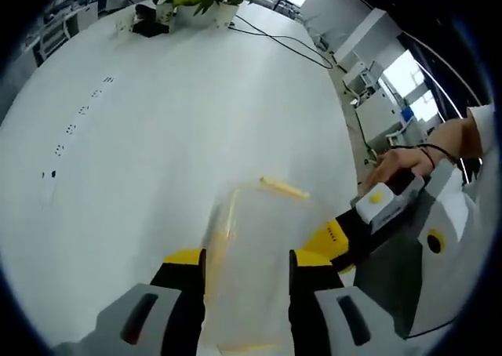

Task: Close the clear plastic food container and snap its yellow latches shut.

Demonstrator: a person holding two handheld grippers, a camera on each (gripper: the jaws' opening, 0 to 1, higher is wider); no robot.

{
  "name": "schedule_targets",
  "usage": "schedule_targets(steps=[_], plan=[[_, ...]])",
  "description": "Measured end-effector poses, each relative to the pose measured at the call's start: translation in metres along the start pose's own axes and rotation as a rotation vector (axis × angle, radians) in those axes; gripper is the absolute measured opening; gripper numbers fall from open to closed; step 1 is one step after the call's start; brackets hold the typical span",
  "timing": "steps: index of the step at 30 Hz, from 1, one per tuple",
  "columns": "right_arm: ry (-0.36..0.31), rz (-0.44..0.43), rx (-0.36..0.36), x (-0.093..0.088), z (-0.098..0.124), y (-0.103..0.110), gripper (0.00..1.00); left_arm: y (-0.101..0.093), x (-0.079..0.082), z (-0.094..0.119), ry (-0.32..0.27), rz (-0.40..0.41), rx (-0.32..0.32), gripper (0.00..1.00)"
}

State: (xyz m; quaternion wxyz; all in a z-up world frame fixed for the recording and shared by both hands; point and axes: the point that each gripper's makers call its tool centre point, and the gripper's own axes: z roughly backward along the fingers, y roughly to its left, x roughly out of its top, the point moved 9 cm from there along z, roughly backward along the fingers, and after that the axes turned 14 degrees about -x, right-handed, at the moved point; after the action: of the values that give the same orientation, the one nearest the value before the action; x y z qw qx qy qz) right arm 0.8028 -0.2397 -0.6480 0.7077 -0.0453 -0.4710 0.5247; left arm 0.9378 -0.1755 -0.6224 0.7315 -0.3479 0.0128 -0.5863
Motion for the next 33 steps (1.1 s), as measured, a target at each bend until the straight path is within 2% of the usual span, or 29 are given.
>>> schedule_targets(steps=[7, 11, 14, 20, 26, 31, 33], plan=[[0.018, -0.017, -0.004, 0.0, 0.004, -0.006, 0.34, -0.008, -0.027, 0.014, -0.035, -0.004, 0.044, 0.37], [0.031, -0.045, 0.001, -0.003, 0.006, -0.008, 0.37, -0.01, -0.038, 0.023, -0.117, 0.01, 0.075, 0.38], [0.037, -0.068, 0.004, -0.006, 0.008, -0.012, 0.38, -0.015, -0.046, 0.024, -0.135, -0.011, 0.117, 0.4], [0.059, -0.107, -0.009, -0.012, 0.009, -0.02, 0.41, -0.027, -0.069, 0.026, -0.28, -0.008, 0.219, 0.44], [0.084, -0.116, -0.01, -0.02, 0.01, -0.022, 0.47, -0.043, -0.093, 0.018, -0.409, -0.012, 0.296, 0.47], [0.094, -0.135, -0.021, -0.027, 0.012, -0.022, 0.5, -0.052, -0.106, 0.011, -0.469, -0.054, 0.366, 0.52], [0.095, -0.145, -0.029, -0.029, 0.013, -0.023, 0.5, -0.056, -0.111, 0.009, -0.512, -0.045, 0.381, 0.53]])
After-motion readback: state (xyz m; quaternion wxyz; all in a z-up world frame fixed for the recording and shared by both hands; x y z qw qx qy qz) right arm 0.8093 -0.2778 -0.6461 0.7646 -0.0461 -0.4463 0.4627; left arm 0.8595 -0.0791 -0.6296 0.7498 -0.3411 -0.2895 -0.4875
